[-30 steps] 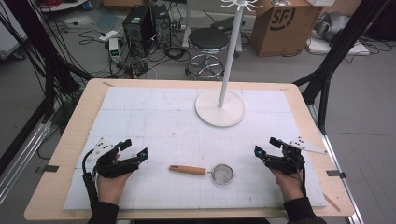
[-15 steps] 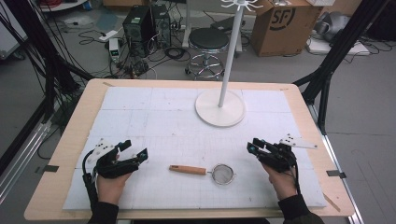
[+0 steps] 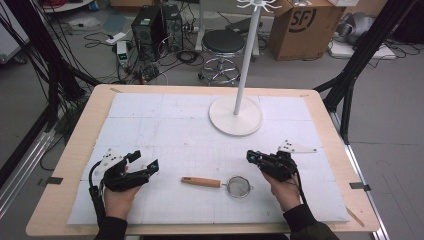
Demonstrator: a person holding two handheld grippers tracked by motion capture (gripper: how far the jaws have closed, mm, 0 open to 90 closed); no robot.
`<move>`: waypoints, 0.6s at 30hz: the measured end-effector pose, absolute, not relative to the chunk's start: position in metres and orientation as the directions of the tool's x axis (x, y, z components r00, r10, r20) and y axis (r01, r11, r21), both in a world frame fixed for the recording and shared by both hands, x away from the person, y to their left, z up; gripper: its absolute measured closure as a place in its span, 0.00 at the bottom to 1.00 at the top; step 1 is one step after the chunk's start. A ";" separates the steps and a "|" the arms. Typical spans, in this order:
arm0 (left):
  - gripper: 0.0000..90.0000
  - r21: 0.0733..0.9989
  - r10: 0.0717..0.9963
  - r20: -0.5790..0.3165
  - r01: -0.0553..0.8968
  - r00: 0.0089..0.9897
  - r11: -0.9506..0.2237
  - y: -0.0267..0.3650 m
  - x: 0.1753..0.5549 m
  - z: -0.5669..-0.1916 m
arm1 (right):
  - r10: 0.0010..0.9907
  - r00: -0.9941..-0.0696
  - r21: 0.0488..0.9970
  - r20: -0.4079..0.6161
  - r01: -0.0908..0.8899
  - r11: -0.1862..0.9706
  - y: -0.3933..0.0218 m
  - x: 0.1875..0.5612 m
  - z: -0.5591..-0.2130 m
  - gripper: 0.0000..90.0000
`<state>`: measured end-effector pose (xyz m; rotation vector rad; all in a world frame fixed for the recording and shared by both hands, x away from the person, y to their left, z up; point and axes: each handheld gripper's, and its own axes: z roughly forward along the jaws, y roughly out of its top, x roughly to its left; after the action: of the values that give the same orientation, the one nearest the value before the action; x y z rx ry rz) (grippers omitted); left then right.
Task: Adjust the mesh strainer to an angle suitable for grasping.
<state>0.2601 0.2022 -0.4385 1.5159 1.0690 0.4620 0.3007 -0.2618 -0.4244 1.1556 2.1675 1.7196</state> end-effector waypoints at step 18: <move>0.20 0.928 0.818 -0.271 0.363 0.507 0.082 0.202 0.260 -0.439 | 0.517 -0.760 0.844 0.395 0.522 0.122 -0.198 0.295 -0.433 0.99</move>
<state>0.2596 0.2016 -0.4386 1.5164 1.0665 0.4610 0.2954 -0.1982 -0.4327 1.0906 2.3560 1.7767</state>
